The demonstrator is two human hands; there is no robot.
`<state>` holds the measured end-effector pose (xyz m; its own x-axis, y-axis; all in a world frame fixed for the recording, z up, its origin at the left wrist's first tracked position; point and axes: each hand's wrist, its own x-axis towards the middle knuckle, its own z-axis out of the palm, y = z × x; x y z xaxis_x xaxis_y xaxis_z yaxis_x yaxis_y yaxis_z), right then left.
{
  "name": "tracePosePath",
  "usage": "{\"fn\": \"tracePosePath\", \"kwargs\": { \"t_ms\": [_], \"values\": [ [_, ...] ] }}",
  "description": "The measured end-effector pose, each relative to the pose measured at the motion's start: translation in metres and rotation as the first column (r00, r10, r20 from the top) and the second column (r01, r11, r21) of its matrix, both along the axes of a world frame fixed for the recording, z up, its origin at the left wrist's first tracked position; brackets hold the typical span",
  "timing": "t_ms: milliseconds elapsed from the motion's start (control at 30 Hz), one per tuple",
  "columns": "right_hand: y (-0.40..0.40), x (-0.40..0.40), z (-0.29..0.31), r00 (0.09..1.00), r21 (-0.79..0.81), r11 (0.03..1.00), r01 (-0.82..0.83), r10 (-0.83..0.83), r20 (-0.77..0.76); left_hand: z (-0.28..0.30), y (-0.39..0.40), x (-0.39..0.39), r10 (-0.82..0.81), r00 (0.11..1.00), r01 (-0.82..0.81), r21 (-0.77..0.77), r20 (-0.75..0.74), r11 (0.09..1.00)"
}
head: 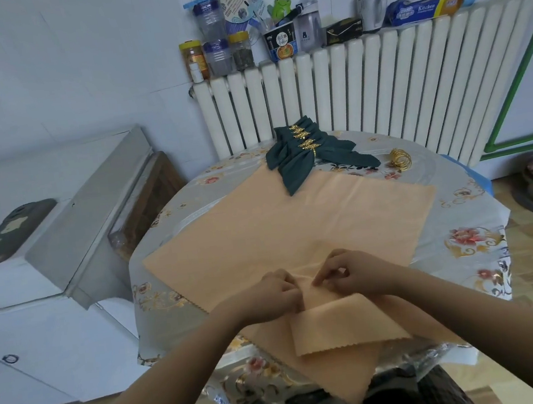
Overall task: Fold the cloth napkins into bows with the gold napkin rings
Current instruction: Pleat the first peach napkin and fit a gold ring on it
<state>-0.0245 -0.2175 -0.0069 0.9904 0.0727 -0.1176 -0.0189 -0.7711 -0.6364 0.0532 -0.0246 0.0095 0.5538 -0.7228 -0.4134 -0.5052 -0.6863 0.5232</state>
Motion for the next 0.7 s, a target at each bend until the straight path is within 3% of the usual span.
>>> {"fn": "tracePosePath", "kwargs": {
  "t_ms": [234, 434, 701],
  "values": [
    [0.002, 0.002, -0.005, 0.998, 0.026, 1.000, 0.010, -0.011, 0.064, 0.000, -0.005, 0.006, -0.259, 0.918, 0.236, 0.110, 0.301, 0.965],
    [0.011, 0.014, -0.015, 0.987, -0.116, 0.988, 0.100, -0.084, 0.140, -0.008, -0.013, -0.005, -0.161, 0.909, 0.135, 0.093, 0.384, 0.986],
    [0.022, 0.017, -0.027, 0.937, -0.129, 0.950, 0.283, -0.245, 0.250, -0.014, -0.010, -0.010, 0.029, 0.886, -0.029, -0.008, 0.462, 1.000]
  ]
}}
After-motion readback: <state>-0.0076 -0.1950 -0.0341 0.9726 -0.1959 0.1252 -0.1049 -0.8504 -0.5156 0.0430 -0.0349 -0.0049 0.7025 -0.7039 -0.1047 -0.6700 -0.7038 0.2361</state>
